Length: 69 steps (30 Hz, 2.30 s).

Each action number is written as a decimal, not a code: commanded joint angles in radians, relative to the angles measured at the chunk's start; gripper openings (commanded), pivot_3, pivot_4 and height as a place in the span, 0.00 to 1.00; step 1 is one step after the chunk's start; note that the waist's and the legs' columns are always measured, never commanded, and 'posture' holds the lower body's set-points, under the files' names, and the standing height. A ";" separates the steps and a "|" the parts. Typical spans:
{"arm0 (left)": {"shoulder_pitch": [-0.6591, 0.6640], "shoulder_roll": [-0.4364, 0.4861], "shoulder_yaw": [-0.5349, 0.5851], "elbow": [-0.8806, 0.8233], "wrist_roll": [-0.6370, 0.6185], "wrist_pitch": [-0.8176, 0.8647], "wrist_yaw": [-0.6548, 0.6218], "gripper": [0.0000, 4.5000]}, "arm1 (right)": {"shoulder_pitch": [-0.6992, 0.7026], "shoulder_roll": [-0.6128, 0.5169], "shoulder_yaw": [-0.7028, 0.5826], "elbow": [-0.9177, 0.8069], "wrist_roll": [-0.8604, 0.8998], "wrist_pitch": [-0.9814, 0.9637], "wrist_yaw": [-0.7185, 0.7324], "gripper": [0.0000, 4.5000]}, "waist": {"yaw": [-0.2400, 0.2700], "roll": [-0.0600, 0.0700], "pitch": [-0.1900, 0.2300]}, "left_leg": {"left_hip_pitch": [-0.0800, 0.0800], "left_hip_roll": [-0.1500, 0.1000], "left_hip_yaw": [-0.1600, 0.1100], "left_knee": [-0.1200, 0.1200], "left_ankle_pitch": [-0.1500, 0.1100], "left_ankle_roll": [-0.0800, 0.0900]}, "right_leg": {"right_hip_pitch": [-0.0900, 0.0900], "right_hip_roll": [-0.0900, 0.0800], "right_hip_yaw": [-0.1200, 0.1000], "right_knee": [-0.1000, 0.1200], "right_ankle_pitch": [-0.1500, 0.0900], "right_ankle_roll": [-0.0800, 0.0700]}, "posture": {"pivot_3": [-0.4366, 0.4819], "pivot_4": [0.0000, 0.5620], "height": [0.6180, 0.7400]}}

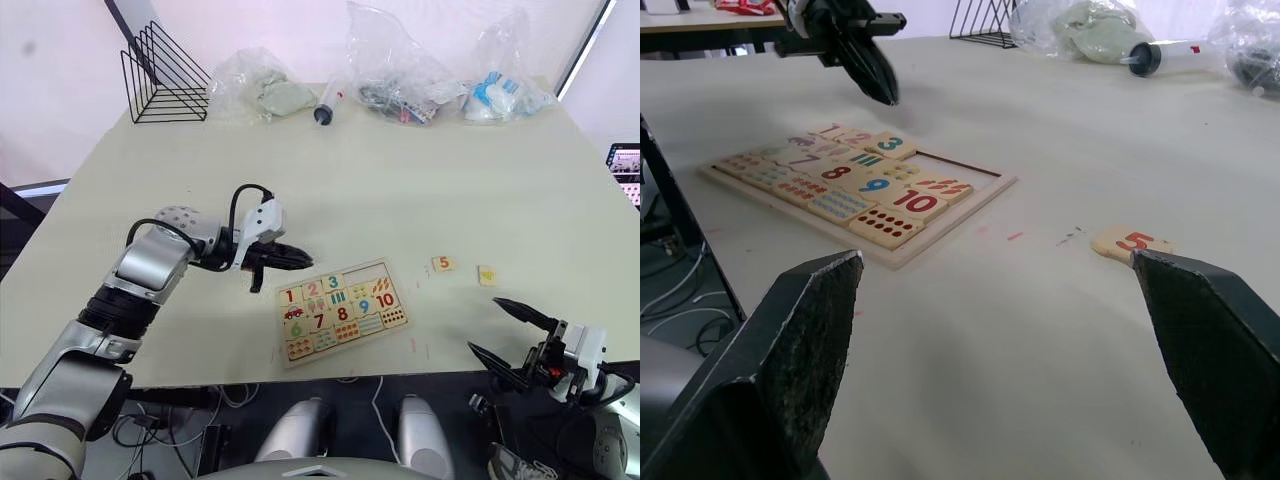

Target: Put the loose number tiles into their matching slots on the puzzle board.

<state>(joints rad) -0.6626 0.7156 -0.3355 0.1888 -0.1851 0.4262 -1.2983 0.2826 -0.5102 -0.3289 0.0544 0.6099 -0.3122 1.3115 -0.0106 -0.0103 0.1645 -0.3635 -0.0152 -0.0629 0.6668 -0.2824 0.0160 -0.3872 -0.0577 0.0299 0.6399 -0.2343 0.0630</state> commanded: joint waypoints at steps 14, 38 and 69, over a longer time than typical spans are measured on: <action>-0.023 -0.059 -0.013 0.029 0.053 -0.052 -0.045 0.01 | 0.031 -0.003 -0.017 -0.068 0.014 -0.010 -0.025 1.00 | -0.001 0.000 0.000 | 0.000 0.000 0.000 0.000 0.000 0.000 | 0.000 0.000 0.000 0.000 0.000 0.000 | 0.48 0.27 1.00; -0.019 -0.067 -0.020 0.016 0.072 -0.056 -0.077 0.01 | 0.026 -0.006 -0.012 -0.071 0.014 -0.006 -0.033 1.00 | -0.001 0.000 0.000 | 0.000 0.000 0.000 0.000 0.000 0.000 | 0.000 0.000 0.000 0.000 0.000 0.000 | 0.48 0.27 1.00; 0.078 -0.055 0.183 -0.043 -0.099 -0.014 -0.056 0.01 | 0.009 -0.022 -0.016 -0.071 0.022 0.018 -0.032 1.00 | -0.003 0.000 0.000 | 0.001 0.002 -0.003 0.000 0.000 0.000 | 0.000 0.000 0.000 0.000 0.000 0.000 | 0.48 0.27 1.00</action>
<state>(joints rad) -0.5986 0.6466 -0.2023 0.1818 -0.2460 0.4103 -1.3664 0.2974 -0.5206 -0.3288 0.0095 0.6154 -0.2985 1.2790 -0.0133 -0.0102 0.1645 -0.3630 -0.0134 -0.0660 0.6667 -0.2824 0.0161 -0.3872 -0.0578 0.0303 0.6401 -0.2344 0.0630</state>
